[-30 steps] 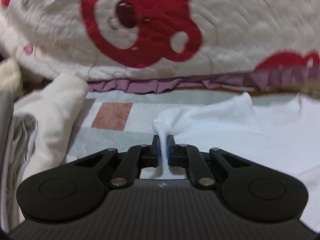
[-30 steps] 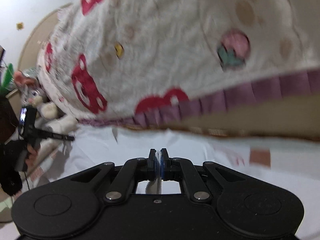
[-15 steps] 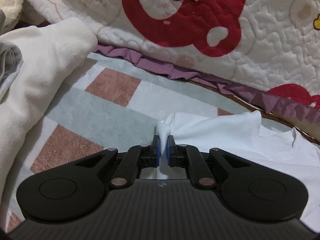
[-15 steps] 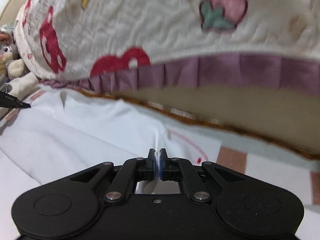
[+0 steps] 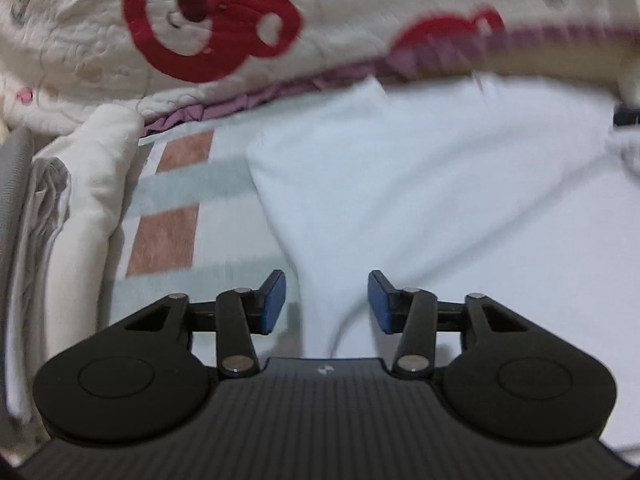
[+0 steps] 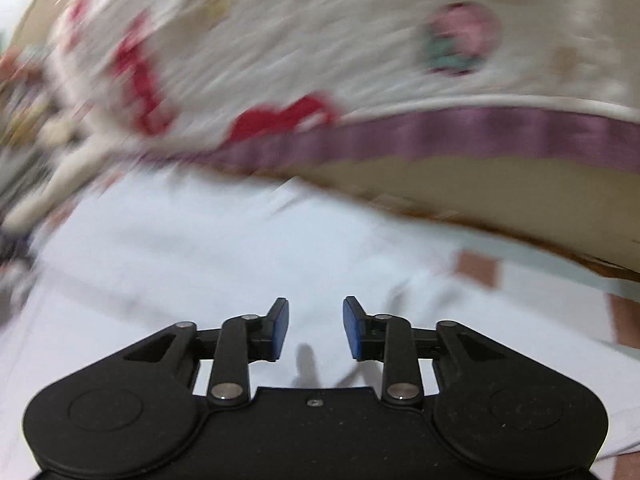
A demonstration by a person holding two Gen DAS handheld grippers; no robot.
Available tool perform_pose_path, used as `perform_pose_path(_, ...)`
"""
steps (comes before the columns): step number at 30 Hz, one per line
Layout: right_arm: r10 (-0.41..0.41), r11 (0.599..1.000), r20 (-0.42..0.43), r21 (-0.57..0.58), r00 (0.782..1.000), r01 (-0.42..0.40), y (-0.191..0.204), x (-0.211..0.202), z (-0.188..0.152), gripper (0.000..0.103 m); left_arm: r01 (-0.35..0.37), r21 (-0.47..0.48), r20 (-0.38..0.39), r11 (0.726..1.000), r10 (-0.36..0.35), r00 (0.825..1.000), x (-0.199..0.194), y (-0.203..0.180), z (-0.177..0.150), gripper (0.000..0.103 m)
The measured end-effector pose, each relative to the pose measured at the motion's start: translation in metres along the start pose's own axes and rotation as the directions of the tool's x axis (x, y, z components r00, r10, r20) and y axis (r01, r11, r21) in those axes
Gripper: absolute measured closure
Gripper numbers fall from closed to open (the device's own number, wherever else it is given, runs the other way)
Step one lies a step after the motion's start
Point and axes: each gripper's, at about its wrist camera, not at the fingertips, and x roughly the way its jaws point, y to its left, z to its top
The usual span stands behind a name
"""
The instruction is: Fold clothes
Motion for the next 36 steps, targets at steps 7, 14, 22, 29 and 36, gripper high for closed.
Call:
perform_pose_path(7, -0.222, 0.892, -0.052, -0.415, 0.974, 0.181, 0.071, 0.018, -0.034, 0.059, -0.132, 0.052, 0.04, 0.99, 0.13, 0.991, 0.015, -0.012, -0.003, 0.053)
perform_pose_path(14, -0.258, 0.879, -0.072, -0.432, 0.964, 0.203, 0.071, 0.027, -0.023, 0.086, -0.226, 0.072, 0.099, 0.972, 0.218, 0.971, 0.011, -0.019, -0.005, 0.082)
perform_pose_path(22, -0.263, 0.854, -0.085, -0.484, 0.961, 0.191, 0.083, 0.017, -0.03, 0.1, -0.212, -0.022, 0.074, 0.977, 0.213, 0.974, 0.004, -0.003, -0.01, 0.082)
perform_pose_path(29, -0.26, 0.851, -0.108, -0.495, 0.959, 0.175, 0.083, 0.01, -0.03, 0.101, -0.186, -0.074, 0.052, 0.98, 0.19, 0.98, 0.002, 0.003, -0.013, 0.086)
perform_pose_path(36, -0.261, 0.829, -0.121, -0.536, 0.958, 0.158, 0.086, 0.002, -0.022, 0.101, -0.187, -0.068, 0.059, 0.98, 0.191, 0.98, -0.002, 0.001, -0.015, 0.094)
